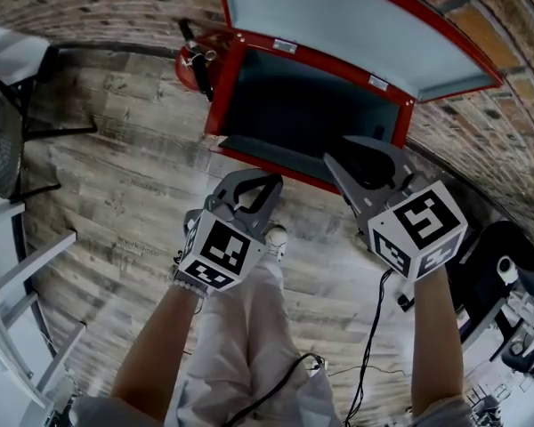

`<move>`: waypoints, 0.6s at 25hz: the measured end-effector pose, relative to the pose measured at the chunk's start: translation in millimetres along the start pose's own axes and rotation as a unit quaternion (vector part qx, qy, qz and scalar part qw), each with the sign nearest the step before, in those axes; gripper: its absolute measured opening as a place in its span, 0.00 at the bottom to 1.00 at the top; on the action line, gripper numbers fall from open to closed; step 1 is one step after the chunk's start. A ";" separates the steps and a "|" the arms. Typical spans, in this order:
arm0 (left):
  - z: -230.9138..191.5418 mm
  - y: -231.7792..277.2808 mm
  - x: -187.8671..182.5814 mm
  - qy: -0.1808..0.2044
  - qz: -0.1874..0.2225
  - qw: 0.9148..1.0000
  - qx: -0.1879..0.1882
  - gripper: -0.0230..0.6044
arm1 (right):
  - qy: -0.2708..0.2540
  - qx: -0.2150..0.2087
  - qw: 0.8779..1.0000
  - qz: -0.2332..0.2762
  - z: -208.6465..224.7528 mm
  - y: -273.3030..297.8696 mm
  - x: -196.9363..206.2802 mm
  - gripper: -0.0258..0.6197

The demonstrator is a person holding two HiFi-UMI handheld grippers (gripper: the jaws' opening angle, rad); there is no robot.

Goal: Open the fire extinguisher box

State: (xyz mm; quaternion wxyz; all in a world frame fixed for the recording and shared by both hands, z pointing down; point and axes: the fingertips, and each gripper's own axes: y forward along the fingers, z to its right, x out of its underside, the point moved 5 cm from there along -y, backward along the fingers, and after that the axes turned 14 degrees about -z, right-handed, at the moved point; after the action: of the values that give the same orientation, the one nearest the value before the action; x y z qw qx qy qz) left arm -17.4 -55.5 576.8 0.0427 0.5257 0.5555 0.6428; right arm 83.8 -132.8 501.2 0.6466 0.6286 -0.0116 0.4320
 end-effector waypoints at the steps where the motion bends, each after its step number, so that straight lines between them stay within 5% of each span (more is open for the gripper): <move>1: 0.2 -1.2 0.9 0.000 0.000 1.000 0.000 0.04 | -0.003 -0.017 1.000 -0.013 -5.7 5.1 4.4 0.21; 15: 6.3 -5.6 13.2 0.008 -0.007 1.000 0.001 0.04 | -0.060 -0.113 0.984 -0.121 -42.2 44.1 42.2 0.23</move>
State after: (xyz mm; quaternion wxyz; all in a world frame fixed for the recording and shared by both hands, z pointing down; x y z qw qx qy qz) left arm -21.7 -40.7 579.8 0.0420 0.5166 0.5596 0.6466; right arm 62.7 -82.3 551.3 0.7589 0.5733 -0.0231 0.3080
